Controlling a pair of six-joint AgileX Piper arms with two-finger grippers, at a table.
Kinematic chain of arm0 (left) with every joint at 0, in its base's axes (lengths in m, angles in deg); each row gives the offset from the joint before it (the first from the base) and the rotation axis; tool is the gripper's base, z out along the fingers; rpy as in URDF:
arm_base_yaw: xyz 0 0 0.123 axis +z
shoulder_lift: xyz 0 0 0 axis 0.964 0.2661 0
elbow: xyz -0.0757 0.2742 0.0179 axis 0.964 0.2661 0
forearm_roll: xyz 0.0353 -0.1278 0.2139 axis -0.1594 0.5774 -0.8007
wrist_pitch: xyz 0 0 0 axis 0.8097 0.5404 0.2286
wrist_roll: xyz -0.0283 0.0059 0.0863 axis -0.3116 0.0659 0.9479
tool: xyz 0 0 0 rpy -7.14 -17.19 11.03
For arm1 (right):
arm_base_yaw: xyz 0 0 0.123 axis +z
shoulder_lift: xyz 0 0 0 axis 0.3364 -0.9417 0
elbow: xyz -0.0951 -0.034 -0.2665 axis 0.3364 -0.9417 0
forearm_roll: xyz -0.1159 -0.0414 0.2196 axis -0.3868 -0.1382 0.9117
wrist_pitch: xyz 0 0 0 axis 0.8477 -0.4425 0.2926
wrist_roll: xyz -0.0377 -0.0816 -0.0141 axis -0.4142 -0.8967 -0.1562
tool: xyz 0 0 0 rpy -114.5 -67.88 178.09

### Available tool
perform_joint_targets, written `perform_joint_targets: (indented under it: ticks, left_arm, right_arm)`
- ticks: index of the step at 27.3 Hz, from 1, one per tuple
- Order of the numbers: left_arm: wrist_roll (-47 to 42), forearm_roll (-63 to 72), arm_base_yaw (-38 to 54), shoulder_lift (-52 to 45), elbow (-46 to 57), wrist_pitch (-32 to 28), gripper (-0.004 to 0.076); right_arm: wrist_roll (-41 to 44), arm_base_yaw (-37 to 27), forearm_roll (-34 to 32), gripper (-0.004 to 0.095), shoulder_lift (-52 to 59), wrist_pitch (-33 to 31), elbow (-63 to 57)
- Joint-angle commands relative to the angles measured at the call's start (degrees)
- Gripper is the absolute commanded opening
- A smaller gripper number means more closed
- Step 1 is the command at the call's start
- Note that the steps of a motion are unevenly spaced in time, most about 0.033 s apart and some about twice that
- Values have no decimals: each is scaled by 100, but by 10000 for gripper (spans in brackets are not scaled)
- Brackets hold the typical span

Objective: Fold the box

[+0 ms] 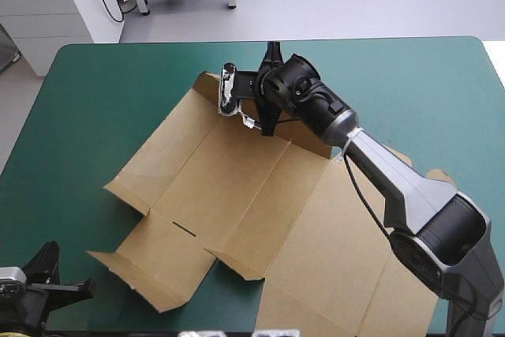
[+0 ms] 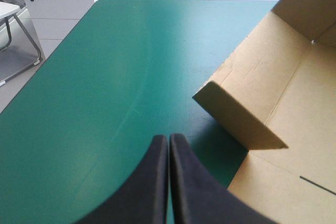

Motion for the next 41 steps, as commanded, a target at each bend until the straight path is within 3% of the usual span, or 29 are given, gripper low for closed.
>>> perform_joint_targets:
  ticks: [1, 8, 13, 22, 31, 36, 41]
  left_arm:
    - [-27, -26, 0, -44, -137, -409, -8]
    - [-27, -26, 0, -44, -137, -409, -8]
    - [-27, -26, 0, -44, -137, -409, -8]
    - [-27, -26, 0, -44, -137, -409, -8]
    - [-27, -26, 0, -44, -137, -409, -8]
    - [-27, -26, 0, -44, -137, -409, -8]
    - [-27, -58, 0, -44, -137, -409, -8]
  right_arm:
    - [-165, 123, -167, 1, 302, 536, 175]
    - [-271, 377, -349, -21, 149, 1576, 175]
    - [-344, 437, -276, -21, 54, 1759, 175]
    - [-1549, 494, -60, -21, 8, 2711, 175]
    - [-2507, 639, 1434, -21, 8, 1923, 98]
    - [-2598, 811, 1567, -18, 132, 1212, 74]
    - [-2746, 826, 1322, -19, 185, 1432, 74]
